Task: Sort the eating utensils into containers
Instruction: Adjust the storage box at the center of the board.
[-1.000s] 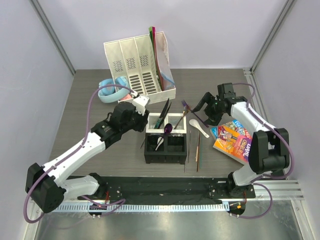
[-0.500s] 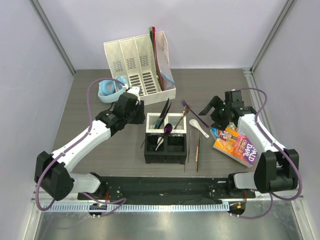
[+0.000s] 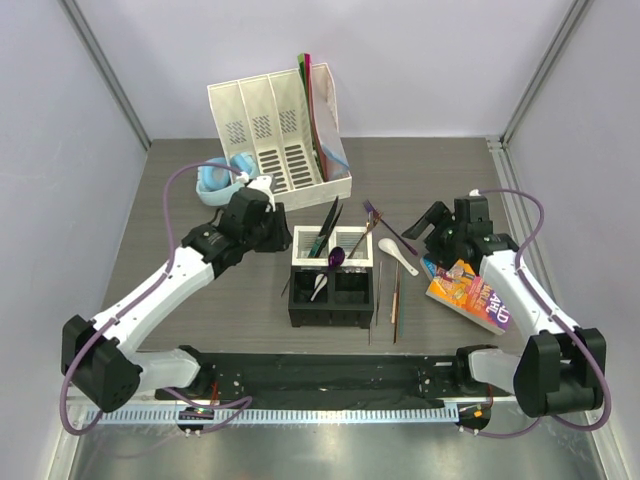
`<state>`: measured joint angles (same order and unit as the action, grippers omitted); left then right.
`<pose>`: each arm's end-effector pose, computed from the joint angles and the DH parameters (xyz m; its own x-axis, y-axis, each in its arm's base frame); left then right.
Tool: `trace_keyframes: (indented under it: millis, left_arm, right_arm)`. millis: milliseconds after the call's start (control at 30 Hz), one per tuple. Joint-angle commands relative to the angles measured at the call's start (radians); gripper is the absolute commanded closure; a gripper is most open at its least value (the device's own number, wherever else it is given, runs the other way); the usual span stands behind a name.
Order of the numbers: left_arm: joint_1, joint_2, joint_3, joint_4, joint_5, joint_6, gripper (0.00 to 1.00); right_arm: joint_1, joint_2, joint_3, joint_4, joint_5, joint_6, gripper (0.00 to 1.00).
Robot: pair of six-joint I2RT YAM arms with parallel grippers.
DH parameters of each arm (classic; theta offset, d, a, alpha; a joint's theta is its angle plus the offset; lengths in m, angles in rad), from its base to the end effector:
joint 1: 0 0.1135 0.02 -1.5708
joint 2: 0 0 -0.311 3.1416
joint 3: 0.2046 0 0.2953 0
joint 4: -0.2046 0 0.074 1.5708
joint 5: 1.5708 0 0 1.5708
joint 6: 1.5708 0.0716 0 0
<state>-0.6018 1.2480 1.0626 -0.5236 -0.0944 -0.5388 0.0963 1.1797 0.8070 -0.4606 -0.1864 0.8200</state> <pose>0.2733 -0.1795 0.3195 -0.7196 -0.1255 -0.6830 0.1578 0.9283 -0.3368 0.2870 0.0411 0.2448 -0.6624 0.6579 -0.3585 0.3896 0.7111 0.5852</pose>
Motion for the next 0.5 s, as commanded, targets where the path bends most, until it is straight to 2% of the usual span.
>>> trace_keyframes:
  millis: [0,233,333,467]
  left_arm:
    - [0.002,-0.045,-0.016,0.017,0.005,-0.010,0.59]
    - [0.004,-0.055,-0.073,0.051,-0.007,-0.024,0.61]
    - [0.004,-0.087,-0.150,0.135,0.027,-0.055,0.61]
    - [0.004,-0.084,-0.113,0.119,-0.001,-0.035,0.59]
  right_arm:
    - [0.026,-0.054,0.015,0.013,-0.010,-0.065,0.13]
    - [0.042,0.047,0.250,-0.186,-0.128,-0.231,0.13]
    - [0.049,0.086,0.310,-0.213,-0.133,-0.222,0.13]
    - [0.115,0.153,0.343,-0.220,-0.130,-0.174,0.13]
